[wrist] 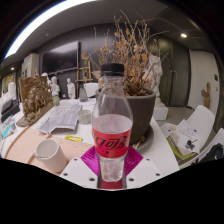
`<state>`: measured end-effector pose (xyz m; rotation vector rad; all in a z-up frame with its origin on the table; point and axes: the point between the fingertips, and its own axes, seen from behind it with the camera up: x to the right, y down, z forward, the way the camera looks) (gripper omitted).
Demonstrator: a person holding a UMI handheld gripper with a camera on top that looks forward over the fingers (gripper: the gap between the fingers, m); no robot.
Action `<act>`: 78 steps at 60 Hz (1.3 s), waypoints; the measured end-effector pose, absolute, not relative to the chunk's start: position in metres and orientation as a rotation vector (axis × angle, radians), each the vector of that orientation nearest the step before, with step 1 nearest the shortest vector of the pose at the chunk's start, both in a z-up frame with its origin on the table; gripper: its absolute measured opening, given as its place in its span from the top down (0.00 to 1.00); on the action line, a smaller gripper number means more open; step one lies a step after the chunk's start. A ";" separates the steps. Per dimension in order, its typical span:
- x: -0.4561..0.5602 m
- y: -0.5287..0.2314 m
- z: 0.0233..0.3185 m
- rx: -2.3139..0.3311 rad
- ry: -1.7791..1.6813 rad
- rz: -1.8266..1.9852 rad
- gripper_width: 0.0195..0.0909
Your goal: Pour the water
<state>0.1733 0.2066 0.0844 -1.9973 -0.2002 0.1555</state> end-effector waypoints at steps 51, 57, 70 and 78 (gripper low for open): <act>0.173 0.105 0.138 -2.065 -0.183 0.008 0.07; 0.155 0.060 0.165 -2.094 -0.141 0.000 0.07; 0.114 -0.043 0.208 -2.115 -0.069 -0.008 0.07; 0.091 -0.095 0.216 -2.121 -0.063 -0.038 0.07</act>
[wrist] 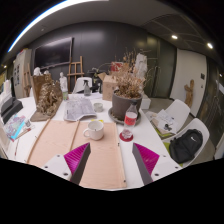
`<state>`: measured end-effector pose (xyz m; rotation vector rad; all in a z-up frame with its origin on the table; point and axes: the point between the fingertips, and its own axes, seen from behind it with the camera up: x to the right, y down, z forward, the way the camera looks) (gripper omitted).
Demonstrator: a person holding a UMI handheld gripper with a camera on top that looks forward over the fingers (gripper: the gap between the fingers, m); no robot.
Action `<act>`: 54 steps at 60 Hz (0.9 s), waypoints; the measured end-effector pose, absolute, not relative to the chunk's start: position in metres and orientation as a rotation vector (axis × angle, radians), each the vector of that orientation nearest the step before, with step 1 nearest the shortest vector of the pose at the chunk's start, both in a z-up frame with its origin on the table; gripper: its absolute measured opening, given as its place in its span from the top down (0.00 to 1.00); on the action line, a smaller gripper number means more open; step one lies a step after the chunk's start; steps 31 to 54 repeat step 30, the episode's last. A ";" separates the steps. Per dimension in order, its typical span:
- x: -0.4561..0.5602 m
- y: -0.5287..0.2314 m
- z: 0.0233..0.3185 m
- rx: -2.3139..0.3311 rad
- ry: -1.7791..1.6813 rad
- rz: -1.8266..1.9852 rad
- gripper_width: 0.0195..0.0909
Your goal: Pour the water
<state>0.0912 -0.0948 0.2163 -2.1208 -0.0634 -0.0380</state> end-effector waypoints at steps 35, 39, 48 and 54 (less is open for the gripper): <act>0.051 -0.178 0.218 -2.131 -0.085 -0.073 0.07; 0.051 -0.178 0.218 -2.131 -0.085 -0.073 0.07; 0.051 -0.178 0.218 -2.131 -0.085 -0.073 0.07; 0.051 -0.178 0.218 -2.131 -0.085 -0.073 0.07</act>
